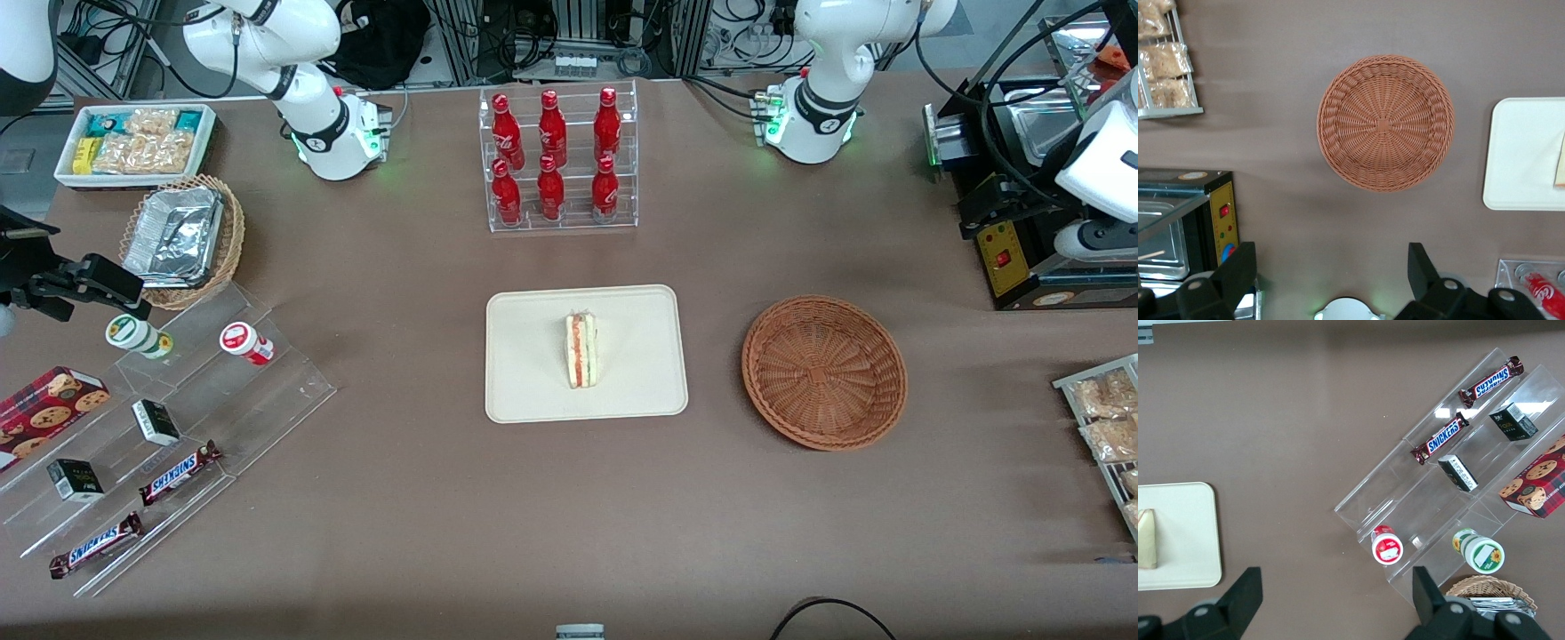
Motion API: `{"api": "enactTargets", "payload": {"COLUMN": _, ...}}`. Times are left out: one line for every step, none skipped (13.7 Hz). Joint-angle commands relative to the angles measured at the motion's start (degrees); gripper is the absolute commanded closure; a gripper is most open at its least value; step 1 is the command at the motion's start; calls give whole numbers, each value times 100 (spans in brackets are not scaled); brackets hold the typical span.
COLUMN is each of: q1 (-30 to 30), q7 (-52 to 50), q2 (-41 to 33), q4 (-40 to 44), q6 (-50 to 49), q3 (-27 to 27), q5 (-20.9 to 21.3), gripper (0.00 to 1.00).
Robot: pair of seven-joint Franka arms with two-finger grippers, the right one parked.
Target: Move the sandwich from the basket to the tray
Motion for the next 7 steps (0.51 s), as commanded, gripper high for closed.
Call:
{"api": "enactTargets", "payload": {"q1": 88, "q7": 293, "q2": 40, "q4": 125, "q6": -20, "q3": 62, "q5": -78, "gripper": 0}}
{"api": "enactTargets", "payload": {"q1": 88, "q7": 276, "q2": 49, "q4": 133, "q6": -20, "q3": 53, "q5": -78, "gripper": 0}}
{"api": "enactTargets", "payload": {"q1": 88, "q7": 223, "q2": 49, "q4": 134, "q6": -20, "q3": 44, "q5": -87, "gripper": 0}}
{"api": "enactTargets", "payload": {"q1": 88, "q7": 127, "q2": 58, "q4": 134, "q6": -20, "q3": 36, "q5": -87, "gripper": 0}}
{"api": "enactTargets", "payload": {"q1": 88, "q7": 91, "q2": 49, "q4": 134, "q6": -11, "q3": 36, "q5": -87, "gripper": 0}}
{"api": "enactTargets", "payload": {"q1": 88, "q7": 100, "q2": 58, "q4": 134, "q6": -2, "q3": 27, "q5": -96, "gripper": 0}}
{"api": "enactTargets", "payload": {"q1": 88, "q7": 100, "q2": 58, "q4": 134, "q6": 33, "q3": 27, "q5": -96, "gripper": 0}}
